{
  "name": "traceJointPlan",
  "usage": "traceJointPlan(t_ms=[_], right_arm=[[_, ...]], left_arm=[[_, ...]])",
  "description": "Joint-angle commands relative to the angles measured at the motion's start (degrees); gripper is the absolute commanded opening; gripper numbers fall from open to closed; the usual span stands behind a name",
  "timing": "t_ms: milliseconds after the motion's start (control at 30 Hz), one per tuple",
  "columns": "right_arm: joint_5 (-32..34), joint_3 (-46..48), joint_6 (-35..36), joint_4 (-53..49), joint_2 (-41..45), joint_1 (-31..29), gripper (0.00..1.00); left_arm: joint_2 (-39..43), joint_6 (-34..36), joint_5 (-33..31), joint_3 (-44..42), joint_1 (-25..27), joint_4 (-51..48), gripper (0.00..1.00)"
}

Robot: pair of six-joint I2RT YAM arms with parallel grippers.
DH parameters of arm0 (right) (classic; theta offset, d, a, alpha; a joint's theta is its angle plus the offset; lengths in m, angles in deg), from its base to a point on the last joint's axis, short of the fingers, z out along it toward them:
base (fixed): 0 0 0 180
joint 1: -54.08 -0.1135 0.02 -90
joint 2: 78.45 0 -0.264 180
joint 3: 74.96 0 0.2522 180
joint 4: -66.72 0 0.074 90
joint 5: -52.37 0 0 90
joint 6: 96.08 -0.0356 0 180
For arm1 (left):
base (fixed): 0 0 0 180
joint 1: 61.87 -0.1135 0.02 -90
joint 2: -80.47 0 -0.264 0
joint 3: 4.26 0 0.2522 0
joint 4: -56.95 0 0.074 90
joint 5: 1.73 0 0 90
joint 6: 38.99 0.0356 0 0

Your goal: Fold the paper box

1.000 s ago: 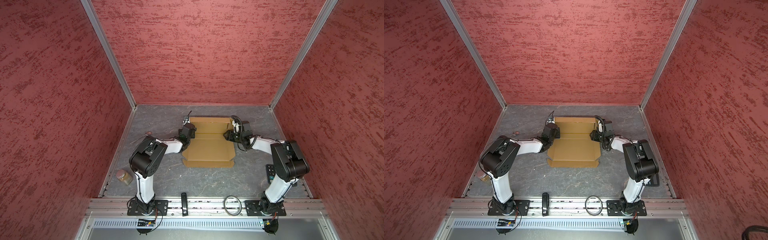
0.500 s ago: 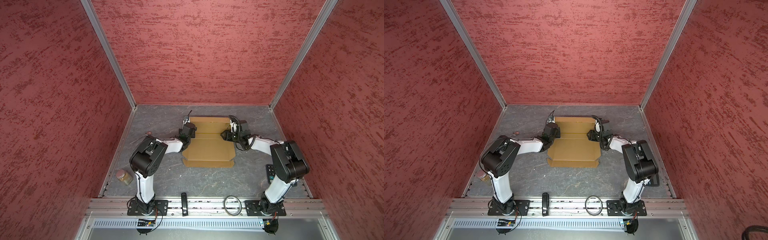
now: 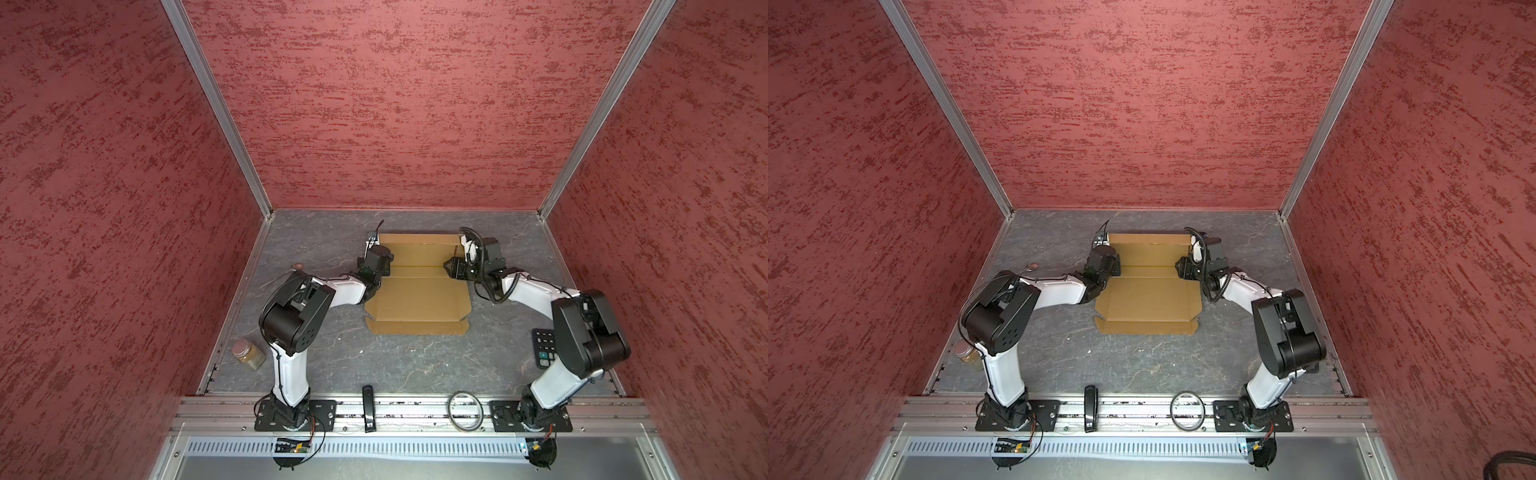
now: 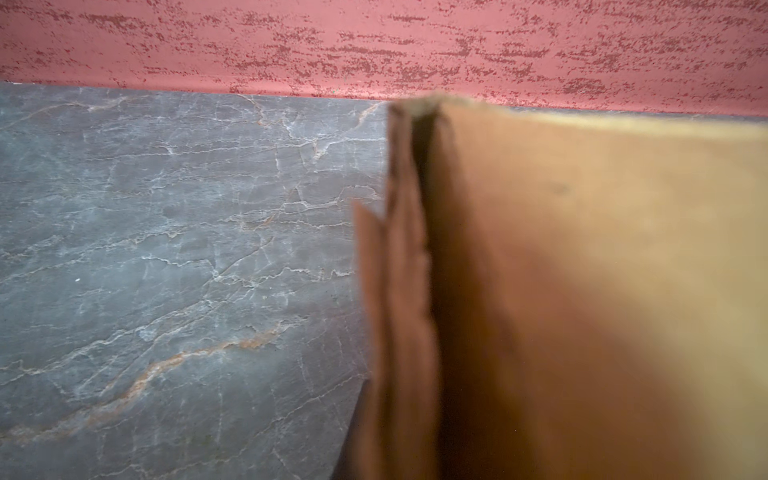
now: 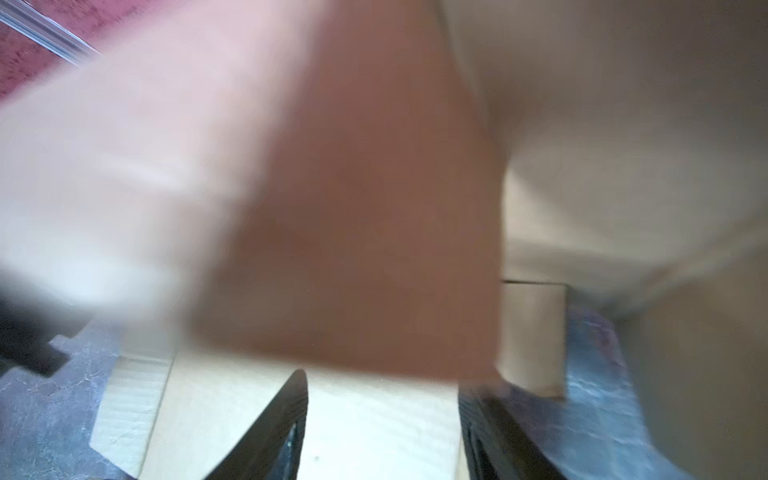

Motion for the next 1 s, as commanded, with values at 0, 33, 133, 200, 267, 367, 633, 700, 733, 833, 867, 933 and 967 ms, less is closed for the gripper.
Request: traceJointPlan(t_ms=[0, 33, 133, 200, 267, 367, 633, 700, 733, 833, 867, 933, 967], right_arm=[[4.2, 0.3, 3.1, -4.9, 6.0, -0.3, 0.6], [5.1, 0.5, 3.5, -6.2, 7.7, -0.2, 0.6], [8.0, 0.7, 3.9, -8.8, 12.8, 0.4, 0.61], [9.9, 0.3, 3.9, -10.0, 15.3, 1.3, 0.61], [10.6, 0.0, 3.9, -10.1, 16.5, 2.6, 0.62], [12.0, -0.2, 4.0, -9.8, 15.6, 4.3, 0.61], [11.6, 1.2, 4.9, -4.7, 8.6, 5.8, 0.54], [11.1, 1.2, 4.8, -3.7, 7.2, 6.0, 0.54], [10.8, 1.3, 4.8, -2.9, 6.6, 6.1, 0.54], [10.1, 0.7, 4.8, -1.7, 4.6, 6.3, 0.54], [10.1, 0.3, 4.9, -1.2, 3.7, 6.4, 0.53], [9.8, -0.3, 5.0, -0.7, 2.4, 6.6, 0.52], [9.6, -0.6, 5.2, -0.5, 1.7, 6.6, 0.52]], left_arm=[[-1.4, -0.4, 0.7, 0.0, -0.3, -4.5, 0.03], [-1.4, -0.5, 0.6, 0.0, -0.3, -4.5, 0.03], [-1.3, -0.3, 0.6, -0.2, -0.3, -4.6, 0.03], [-1.3, -0.3, 0.5, -0.3, -0.3, -4.7, 0.03], [-1.3, -0.3, 0.5, -0.5, -0.4, -4.7, 0.03], [-1.3, -0.3, 0.4, -0.6, -0.4, -4.7, 0.03], [-1.2, -0.1, 0.3, -0.5, -0.4, -5.1, 0.02], [-1.2, -0.1, 0.2, -0.5, -0.4, -5.3, 0.02], [-1.1, -0.1, 0.3, -0.5, -0.4, -5.3, 0.02], [-1.2, -0.1, 0.3, -0.5, -0.4, -5.4, 0.02], [-1.2, -0.1, 0.3, -0.5, -0.4, -5.4, 0.02], [-1.2, -0.2, 0.3, -0.4, -0.4, -5.5, 0.02], [-1.3, -0.1, 0.3, -0.5, -0.4, -5.5, 0.02]])
